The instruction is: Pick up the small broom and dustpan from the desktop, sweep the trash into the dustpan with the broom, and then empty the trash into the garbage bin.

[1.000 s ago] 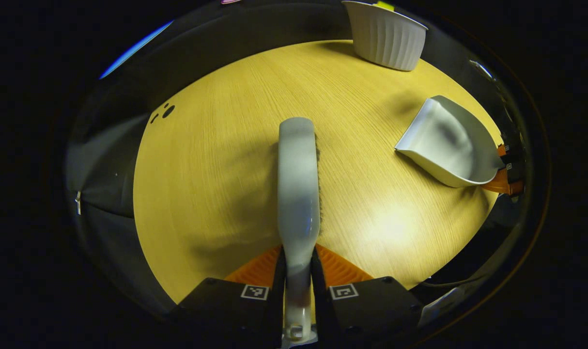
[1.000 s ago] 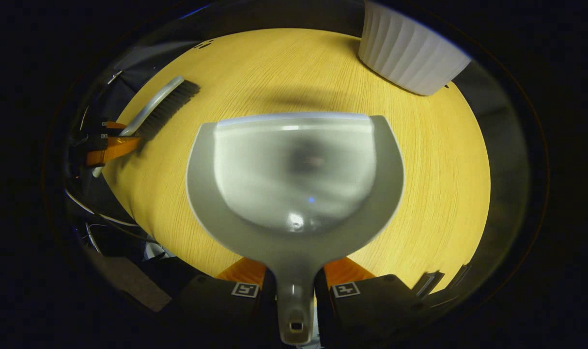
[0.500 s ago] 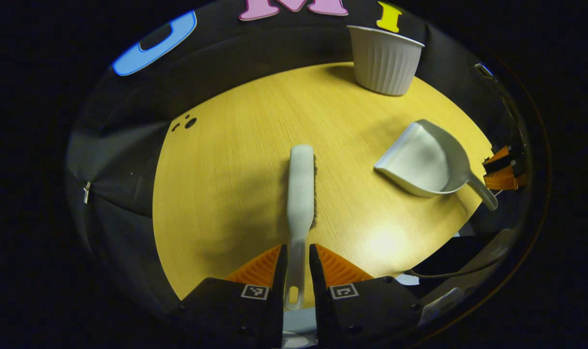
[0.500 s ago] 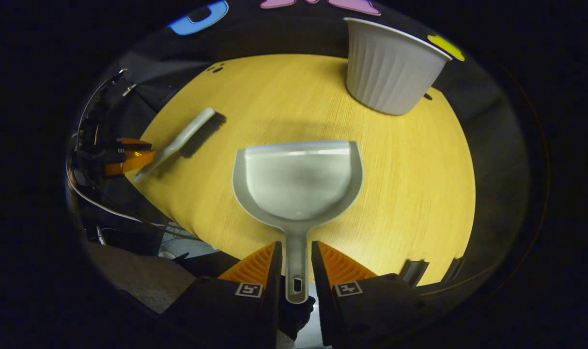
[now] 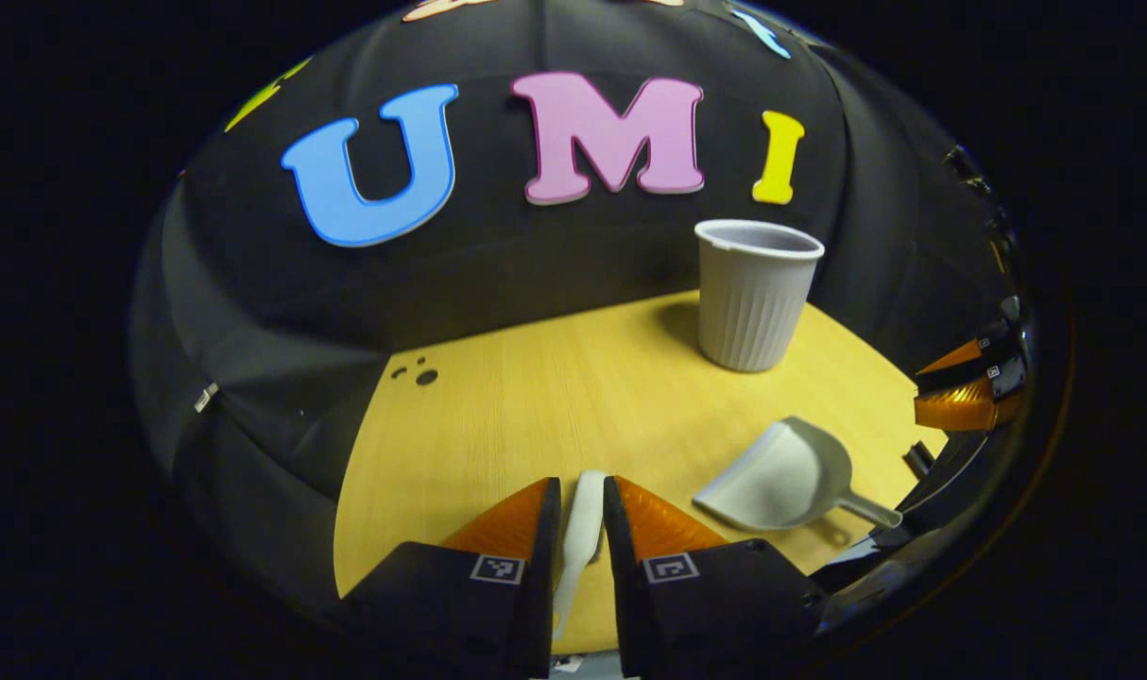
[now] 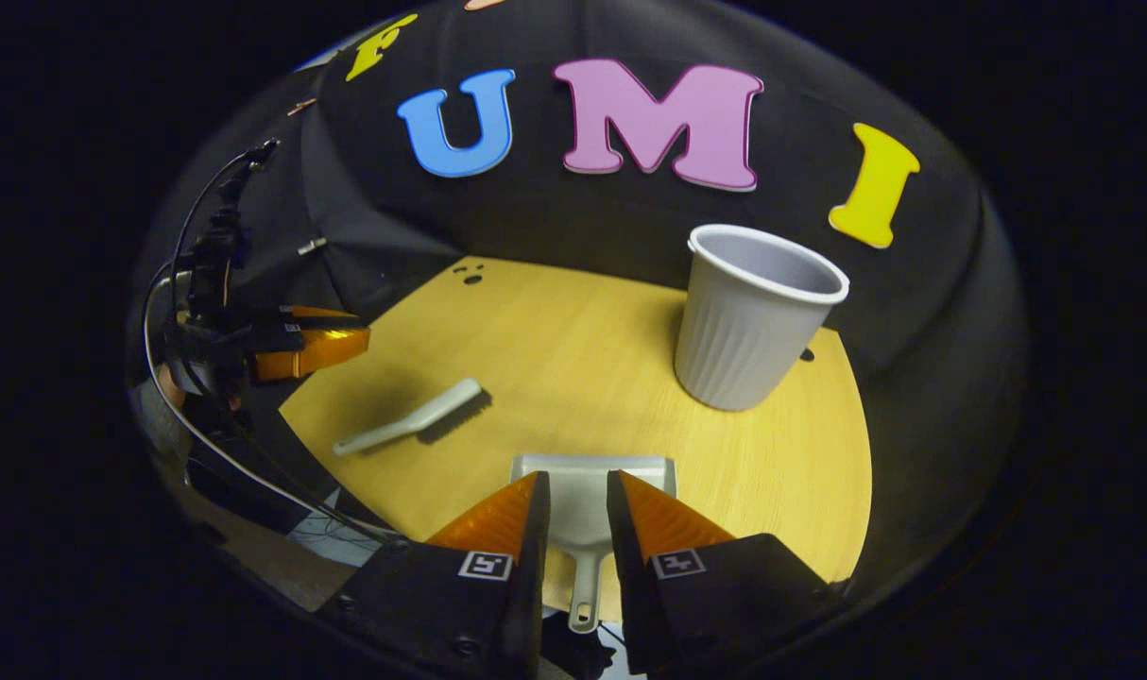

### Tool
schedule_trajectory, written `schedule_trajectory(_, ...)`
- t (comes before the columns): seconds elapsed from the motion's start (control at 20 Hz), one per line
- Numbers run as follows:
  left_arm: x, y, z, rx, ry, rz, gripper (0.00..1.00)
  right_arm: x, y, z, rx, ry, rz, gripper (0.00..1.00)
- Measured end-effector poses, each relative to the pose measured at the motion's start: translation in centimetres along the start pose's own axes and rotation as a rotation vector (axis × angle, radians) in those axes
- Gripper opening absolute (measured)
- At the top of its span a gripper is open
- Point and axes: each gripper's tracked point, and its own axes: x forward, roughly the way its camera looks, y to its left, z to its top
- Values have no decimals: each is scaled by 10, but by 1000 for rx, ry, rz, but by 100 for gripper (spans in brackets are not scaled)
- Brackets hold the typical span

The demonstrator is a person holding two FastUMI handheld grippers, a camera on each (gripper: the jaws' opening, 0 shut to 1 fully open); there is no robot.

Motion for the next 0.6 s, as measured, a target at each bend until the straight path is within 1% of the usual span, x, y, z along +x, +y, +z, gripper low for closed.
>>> schedule_trajectory(0.1,-10,-15,29,-24,-84,-21,31,-4,-1,30,7,-107,4,38)
schedule_trajectory(0.3,-36,-25,78,-65,-242,-32,31,-24,-15,79,-17,-292,-63,38)
schedule_trajectory(0.35,-42,-29,89,-67,-284,-41,31,-28,-16,84,-17,-312,-74,38)
schedule_trajectory(0.4,-46,-34,96,-65,-300,-60,31,-33,-17,85,-12,-324,-79,38)
schedule_trajectory(0.45,-46,-35,95,-62,-296,-65,31,-35,-17,85,-4,-328,-76,38)
schedule_trajectory(0.6,-45,-30,94,-60,-286,-45,31,-36,-16,88,15,-329,-73,38)
